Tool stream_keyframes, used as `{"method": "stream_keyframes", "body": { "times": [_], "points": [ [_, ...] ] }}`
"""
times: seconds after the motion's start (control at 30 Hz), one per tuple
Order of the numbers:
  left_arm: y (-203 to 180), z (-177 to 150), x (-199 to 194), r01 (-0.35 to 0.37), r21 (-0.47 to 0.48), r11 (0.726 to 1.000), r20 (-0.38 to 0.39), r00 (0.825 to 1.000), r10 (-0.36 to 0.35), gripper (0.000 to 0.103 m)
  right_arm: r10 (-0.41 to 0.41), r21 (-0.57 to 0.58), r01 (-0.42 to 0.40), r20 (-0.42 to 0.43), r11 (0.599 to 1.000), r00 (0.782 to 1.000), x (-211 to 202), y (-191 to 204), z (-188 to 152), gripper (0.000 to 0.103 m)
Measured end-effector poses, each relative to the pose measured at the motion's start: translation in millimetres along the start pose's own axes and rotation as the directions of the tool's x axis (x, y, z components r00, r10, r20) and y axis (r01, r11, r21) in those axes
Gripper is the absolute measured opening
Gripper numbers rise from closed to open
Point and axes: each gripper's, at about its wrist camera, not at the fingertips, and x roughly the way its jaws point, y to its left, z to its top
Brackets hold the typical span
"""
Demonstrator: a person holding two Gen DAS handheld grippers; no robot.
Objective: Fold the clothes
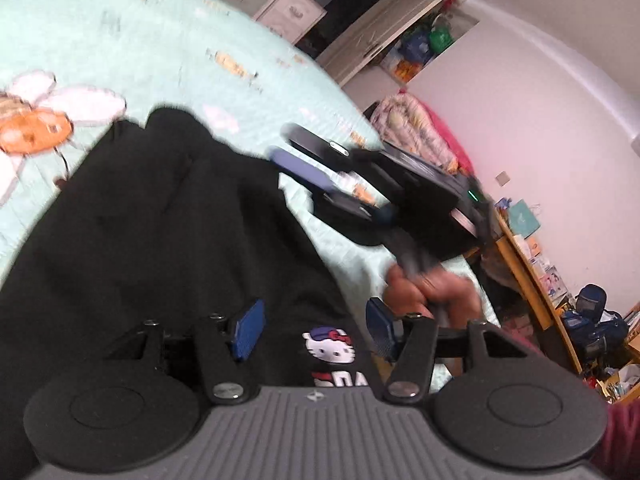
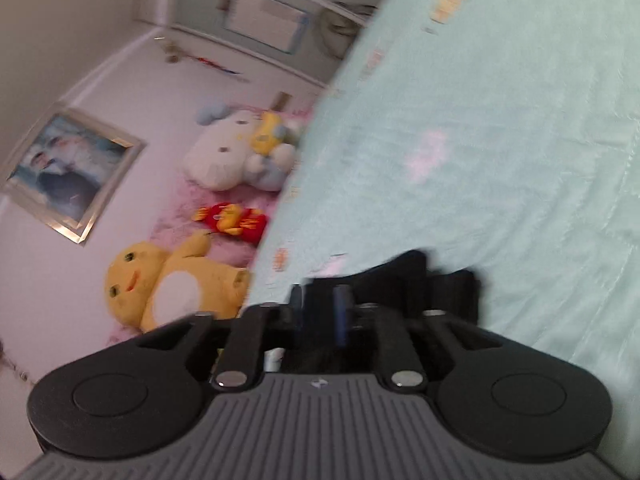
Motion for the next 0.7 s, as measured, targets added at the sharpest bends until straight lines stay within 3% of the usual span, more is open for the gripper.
{"method": "stream_keyframes", "body": {
  "times": [0.1,0.2,0.23,0.33,0.43,0.5,0.6,0.63,0.7],
  "points": [
    [0,-3,-11,-0.002,-0.004,1.000,0.023,1.000,0.002,0.065,0.047,-0.044,-0.049,-0.050,0.998,0.998,-24,37,-33,0.024],
    [0,-7,-20,-0.008,-0.007,1.000,0.042,0.999,0.008,0.066,0.019,-0.026,-0.022,-0.125,0.999,0.992,-33,38,-65,0.023],
    [2,-11,-19,-0.022,-0.009,1.000,0.035,0.999,0.022,0.065,-0.035,-0.016,0.034,-0.132,0.999,0.991,-32,30,-70,0.024],
    [10,-17,-24,-0.019,-0.035,0.999,0.048,0.999,0.021,0.065,-0.101,0.124,0.100,-0.004,0.987,0.995,-50,-4,-69,0.015],
    [12,-16,-33,-0.021,-0.036,0.999,0.065,0.998,0.023,0.066,-0.063,0.174,0.043,0.116,0.984,0.991,-67,-6,-66,0.020],
    [14,-18,-37,-0.020,-0.043,0.999,0.070,0.997,0.023,0.066,-0.037,0.149,0.023,0.088,0.989,0.995,-63,0,-65,0.023],
    [16,-21,-44,-0.017,-0.063,0.998,0.083,0.996,0.022,0.066,-0.132,0.076,0.132,-0.017,0.988,0.991,-50,0,-62,0.026],
    [16,-20,-48,-0.012,-0.059,0.998,0.098,0.995,0.018,0.066,-0.150,0.082,0.152,-0.020,0.985,0.988,-49,-5,-60,0.016],
    [16,-19,-57,-0.003,-0.051,0.999,0.126,0.992,0.009,0.067,-0.122,0.127,0.114,0.054,0.985,0.991,-56,-9,-54,0.022]
  ]
}}
